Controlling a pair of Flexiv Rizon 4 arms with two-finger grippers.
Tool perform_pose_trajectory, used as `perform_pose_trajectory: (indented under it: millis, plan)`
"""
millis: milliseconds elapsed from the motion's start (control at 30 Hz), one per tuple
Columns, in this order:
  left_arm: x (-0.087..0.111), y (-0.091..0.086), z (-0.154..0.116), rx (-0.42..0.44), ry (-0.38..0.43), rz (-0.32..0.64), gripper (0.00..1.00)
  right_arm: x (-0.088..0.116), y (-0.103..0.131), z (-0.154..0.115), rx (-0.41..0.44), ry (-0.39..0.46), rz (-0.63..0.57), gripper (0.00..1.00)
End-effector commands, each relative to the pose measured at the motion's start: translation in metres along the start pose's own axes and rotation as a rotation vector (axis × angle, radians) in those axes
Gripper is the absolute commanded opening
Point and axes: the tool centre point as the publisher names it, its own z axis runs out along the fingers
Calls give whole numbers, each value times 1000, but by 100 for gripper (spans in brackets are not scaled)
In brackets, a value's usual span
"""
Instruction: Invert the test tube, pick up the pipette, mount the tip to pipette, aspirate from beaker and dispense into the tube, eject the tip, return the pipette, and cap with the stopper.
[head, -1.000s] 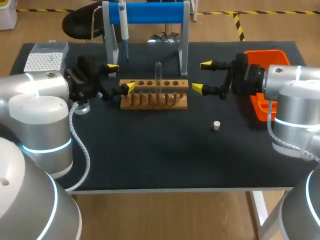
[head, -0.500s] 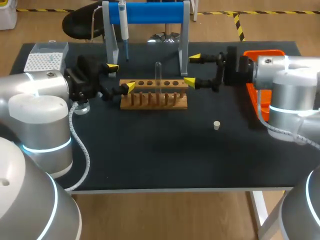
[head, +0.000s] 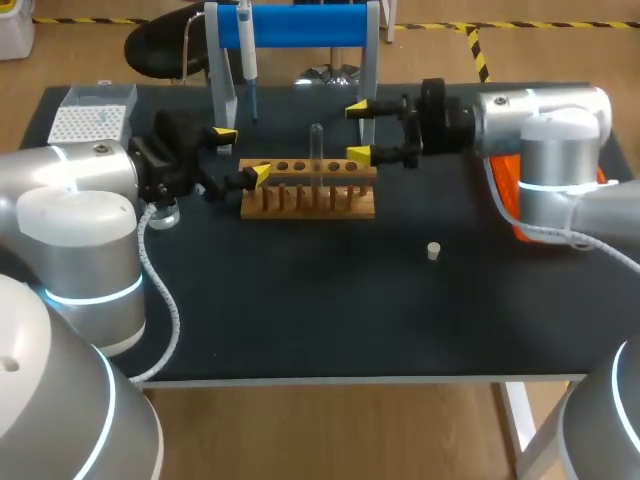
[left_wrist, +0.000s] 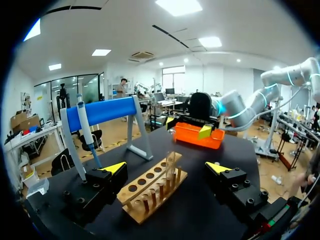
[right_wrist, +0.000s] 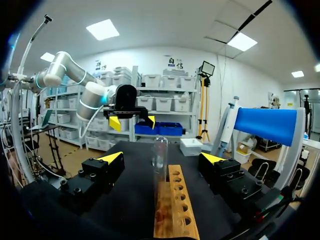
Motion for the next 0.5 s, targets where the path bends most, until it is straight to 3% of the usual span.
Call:
perform_pose_trajectory:
  millis: [33,500]
  plan:
    - [0,1,1,3,-1,1,100,-9,-6,9,-7,155,0,100]
    - [0,1,1,3,-1,1,100,-5,-12,36,-29,194,17,100]
